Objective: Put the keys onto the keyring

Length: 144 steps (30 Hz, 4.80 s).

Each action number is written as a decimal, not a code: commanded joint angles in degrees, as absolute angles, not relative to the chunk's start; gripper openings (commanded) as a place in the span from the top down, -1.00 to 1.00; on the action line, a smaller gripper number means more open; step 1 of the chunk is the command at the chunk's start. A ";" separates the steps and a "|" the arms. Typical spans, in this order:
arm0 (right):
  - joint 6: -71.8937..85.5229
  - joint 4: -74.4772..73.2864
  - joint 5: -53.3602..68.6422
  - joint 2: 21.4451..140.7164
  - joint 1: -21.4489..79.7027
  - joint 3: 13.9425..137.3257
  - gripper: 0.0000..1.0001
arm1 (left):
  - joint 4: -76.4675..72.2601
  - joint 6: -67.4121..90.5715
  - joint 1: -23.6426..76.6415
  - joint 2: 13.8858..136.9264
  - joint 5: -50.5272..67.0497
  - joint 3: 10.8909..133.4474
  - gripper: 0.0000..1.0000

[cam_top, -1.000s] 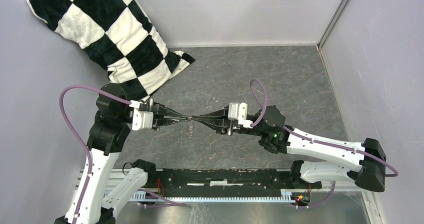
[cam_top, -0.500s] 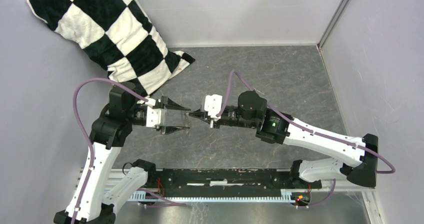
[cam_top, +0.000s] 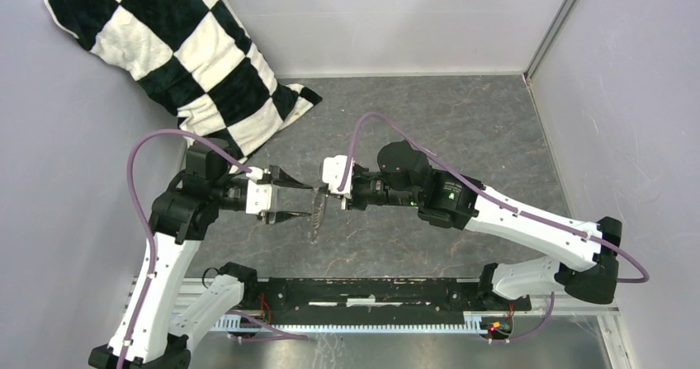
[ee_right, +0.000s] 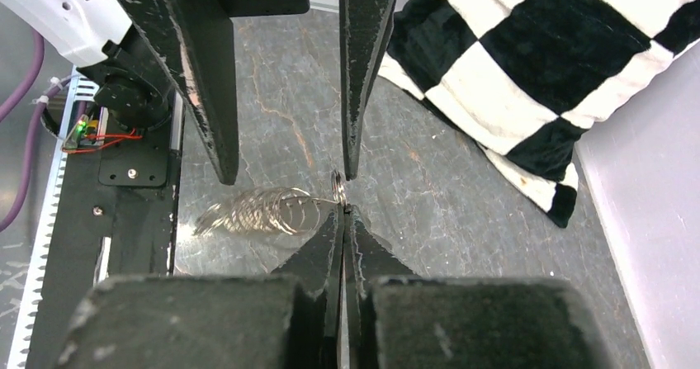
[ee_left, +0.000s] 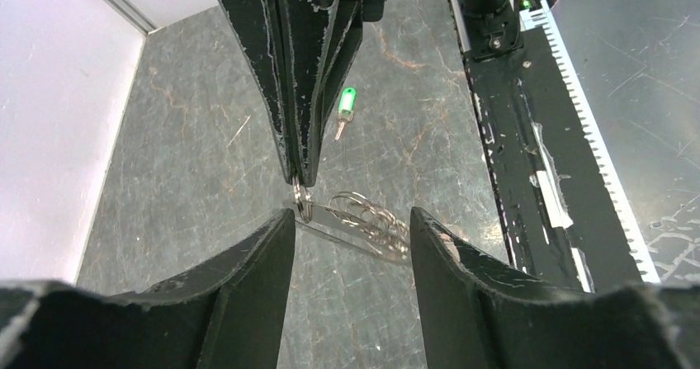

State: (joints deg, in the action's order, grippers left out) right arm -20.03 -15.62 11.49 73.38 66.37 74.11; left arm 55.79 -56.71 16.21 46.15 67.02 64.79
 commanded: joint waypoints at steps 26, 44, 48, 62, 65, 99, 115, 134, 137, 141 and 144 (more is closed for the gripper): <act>-24.08 -24.95 12.12 79.24 67.99 86.15 0.99 | 51.68 -59.41 16.32 47.34 63.98 66.89 0.56; -14.68 10.22 5.29 57.63 67.22 56.32 -0.37 | 28.24 -35.33 16.35 45.84 78.32 62.62 0.96; -10.97 18.36 4.83 51.16 65.29 47.79 -0.49 | 18.66 -24.88 16.30 45.92 81.85 63.04 0.96; -6.53 22.66 20.14 54.57 59.40 51.74 0.02 | 26.39 -44.65 16.34 45.27 88.18 64.28 0.95; -4.40 26.38 23.95 57.20 59.41 51.88 0.08 | 26.39 -49.93 16.30 44.27 87.73 62.80 0.96; -21.46 -11.81 17.01 70.66 64.49 77.59 0.13 | 34.01 -52.01 16.34 47.37 74.40 60.09 0.95; -23.85 -26.70 10.26 76.54 65.28 84.28 0.27 | 37.09 -48.71 16.38 47.07 72.03 59.97 0.96; -19.48 -15.64 8.47 72.31 65.27 75.64 0.99 | 37.66 -46.55 16.34 46.04 69.67 59.81 0.02; -17.72 -9.88 7.87 69.50 65.22 69.96 0.99 | 39.70 -45.09 16.32 45.99 68.29 60.80 -0.18; -13.89 -0.61 8.26 66.10 65.21 61.96 0.99 | 41.00 -44.22 16.30 44.74 67.14 60.90 -0.12; -10.85 9.85 8.89 63.52 65.21 55.22 0.99 | 40.96 -43.20 16.35 43.20 66.90 59.83 0.15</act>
State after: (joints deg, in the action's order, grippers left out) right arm -16.05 -7.81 8.86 67.61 65.25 61.28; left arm 40.10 -47.18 16.21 45.56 67.75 59.20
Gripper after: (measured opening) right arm 0.013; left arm 0.513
